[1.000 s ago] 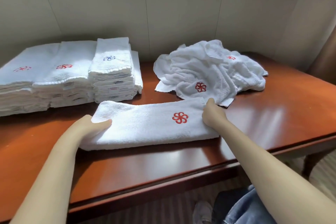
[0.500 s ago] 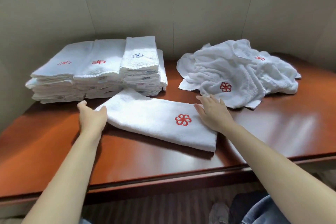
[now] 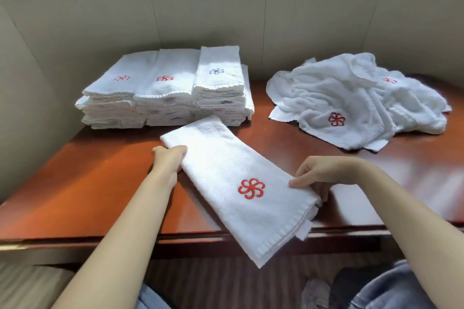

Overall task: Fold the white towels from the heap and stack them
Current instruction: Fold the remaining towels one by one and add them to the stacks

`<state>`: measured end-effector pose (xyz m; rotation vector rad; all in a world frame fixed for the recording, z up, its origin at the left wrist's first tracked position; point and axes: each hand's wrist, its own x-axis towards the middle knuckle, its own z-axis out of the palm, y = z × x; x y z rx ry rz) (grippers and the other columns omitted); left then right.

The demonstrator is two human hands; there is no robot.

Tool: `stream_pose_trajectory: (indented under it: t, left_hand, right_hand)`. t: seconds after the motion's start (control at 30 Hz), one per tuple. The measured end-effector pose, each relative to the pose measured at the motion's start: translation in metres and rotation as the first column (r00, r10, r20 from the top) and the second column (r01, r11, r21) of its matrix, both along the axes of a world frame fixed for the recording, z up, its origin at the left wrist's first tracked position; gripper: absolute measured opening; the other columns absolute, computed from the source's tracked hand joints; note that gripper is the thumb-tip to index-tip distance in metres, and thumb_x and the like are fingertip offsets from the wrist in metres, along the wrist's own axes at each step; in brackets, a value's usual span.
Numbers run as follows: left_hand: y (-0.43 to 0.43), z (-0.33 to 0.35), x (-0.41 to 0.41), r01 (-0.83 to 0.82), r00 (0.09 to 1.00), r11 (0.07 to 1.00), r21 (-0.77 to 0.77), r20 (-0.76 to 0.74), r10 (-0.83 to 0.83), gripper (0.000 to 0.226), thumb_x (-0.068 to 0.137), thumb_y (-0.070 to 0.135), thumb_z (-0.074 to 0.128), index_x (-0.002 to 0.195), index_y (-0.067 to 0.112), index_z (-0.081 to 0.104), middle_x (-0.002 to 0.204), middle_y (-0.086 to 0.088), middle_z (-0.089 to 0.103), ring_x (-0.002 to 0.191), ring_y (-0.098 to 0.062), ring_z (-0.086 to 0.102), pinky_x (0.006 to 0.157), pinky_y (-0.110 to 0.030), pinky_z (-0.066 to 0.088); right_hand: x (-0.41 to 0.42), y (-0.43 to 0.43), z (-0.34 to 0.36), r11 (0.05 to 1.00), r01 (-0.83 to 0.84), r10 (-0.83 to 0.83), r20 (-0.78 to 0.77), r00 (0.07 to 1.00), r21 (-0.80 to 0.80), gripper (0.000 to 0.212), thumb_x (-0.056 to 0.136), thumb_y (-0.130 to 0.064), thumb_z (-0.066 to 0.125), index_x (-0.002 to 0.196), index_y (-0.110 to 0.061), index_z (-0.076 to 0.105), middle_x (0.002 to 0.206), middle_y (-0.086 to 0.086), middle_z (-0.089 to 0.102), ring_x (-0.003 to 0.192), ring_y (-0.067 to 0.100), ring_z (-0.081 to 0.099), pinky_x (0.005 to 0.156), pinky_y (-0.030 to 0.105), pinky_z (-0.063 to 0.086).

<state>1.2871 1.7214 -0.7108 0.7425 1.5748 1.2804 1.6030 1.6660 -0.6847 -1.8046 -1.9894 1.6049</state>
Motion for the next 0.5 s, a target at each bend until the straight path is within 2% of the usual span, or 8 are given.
stream_pose_trajectory:
  t: [0.03,0.1,0.17,0.23,0.33,0.4,0.47,0.5]
  left_hand:
    - [-0.004,0.003,0.002,0.052,0.998,0.999,-0.010,-0.027,-0.052,0.066,0.072,0.006,0.065,0.131,-0.008,0.041,0.115,-0.014,0.059,0.102,-0.029,0.062,0.087,-0.038,0.053]
    - [-0.012,0.004,0.006,0.112,0.981,0.994,-0.013,-0.160,-0.113,0.068,0.059,0.014,0.062,0.124,-0.004,0.049,0.117,-0.016,0.061,0.104,-0.031,0.061,0.091,-0.042,0.053]
    - [-0.017,0.003,0.011,0.142,0.954,0.989,0.030,-0.270,-0.129,0.062,0.069,0.009,0.061,0.128,0.002,0.044,0.118,-0.012,0.059,0.107,-0.030,0.059,0.094,-0.043,0.051]
    - [-0.018,0.003,0.014,0.158,0.960,0.983,0.090,-0.248,-0.132,0.051,0.080,0.000,0.056,0.128,0.006,0.039,0.116,-0.009,0.057,0.108,-0.027,0.057,0.094,-0.040,0.050]
    - [-0.019,0.007,0.017,0.194,0.977,0.968,0.162,-0.121,-0.175,0.047,0.079,-0.003,0.053,0.121,0.013,0.037,0.115,-0.010,0.057,0.109,-0.029,0.058,0.095,-0.046,0.050]
    - [-0.020,0.012,0.017,0.223,0.973,0.955,0.194,-0.106,-0.205,0.058,0.070,0.002,0.054,0.123,0.017,0.036,0.107,-0.006,0.058,0.103,-0.028,0.060,0.091,-0.045,0.052]
    - [-0.021,0.013,0.018,0.265,0.964,0.941,0.211,-0.093,-0.251,0.061,0.075,-0.001,0.053,0.129,0.021,0.035,0.104,-0.003,0.058,0.097,-0.025,0.061,0.083,-0.040,0.052]
    - [-0.021,0.011,0.017,0.291,0.956,0.935,0.204,-0.087,-0.279,0.059,0.081,-0.003,0.052,0.131,0.022,0.033,0.105,-0.002,0.057,0.097,-0.024,0.061,0.082,-0.039,0.052]
  right_hand:
    - [-0.002,-0.002,-0.001,1.000,-0.013,0.013,0.012,1.000,0.000,0.033,0.087,-0.042,0.065,0.071,-0.013,0.072,0.065,0.009,0.066,0.052,0.018,0.061,0.048,0.023,0.048]
    - [-0.010,0.000,-0.005,0.979,0.108,-0.113,0.017,0.993,0.174,0.032,0.088,-0.039,0.063,0.074,-0.012,0.071,0.066,0.006,0.066,0.050,0.015,0.059,0.048,0.023,0.048]
    - [-0.019,0.006,-0.012,0.892,0.276,-0.271,-0.065,0.960,0.358,0.019,0.091,-0.030,0.061,0.083,-0.014,0.067,0.069,0.005,0.065,0.048,0.013,0.057,0.047,0.023,0.047]
    - [-0.026,0.010,-0.016,0.854,0.325,-0.298,-0.132,0.946,0.406,0.011,0.090,-0.026,0.062,0.089,-0.015,0.064,0.073,0.005,0.065,0.050,0.012,0.056,0.048,0.022,0.045]
    - [-0.034,0.011,-0.015,0.937,0.179,-0.151,-0.114,0.982,0.301,0.012,0.086,-0.023,0.069,0.081,-0.014,0.062,0.072,0.000,0.061,0.058,0.012,0.055,0.054,0.022,0.046]
    - [-0.038,0.010,-0.010,0.996,0.030,-0.016,-0.170,0.985,0.078,0.019,0.087,-0.017,0.068,0.074,-0.013,0.055,0.067,0.003,0.060,0.057,0.014,0.058,0.054,0.024,0.049]
    - [-0.045,0.007,-0.005,0.988,-0.130,0.115,-0.173,0.978,-0.083,0.020,0.087,-0.015,0.067,0.073,-0.012,0.054,0.068,0.006,0.065,0.059,0.018,0.065,0.057,0.027,0.054]
    - [-0.049,0.007,-0.004,0.980,-0.176,0.162,-0.135,0.978,-0.098,0.019,0.088,-0.018,0.067,0.074,-0.012,0.056,0.071,0.007,0.068,0.062,0.018,0.068,0.058,0.026,0.055]
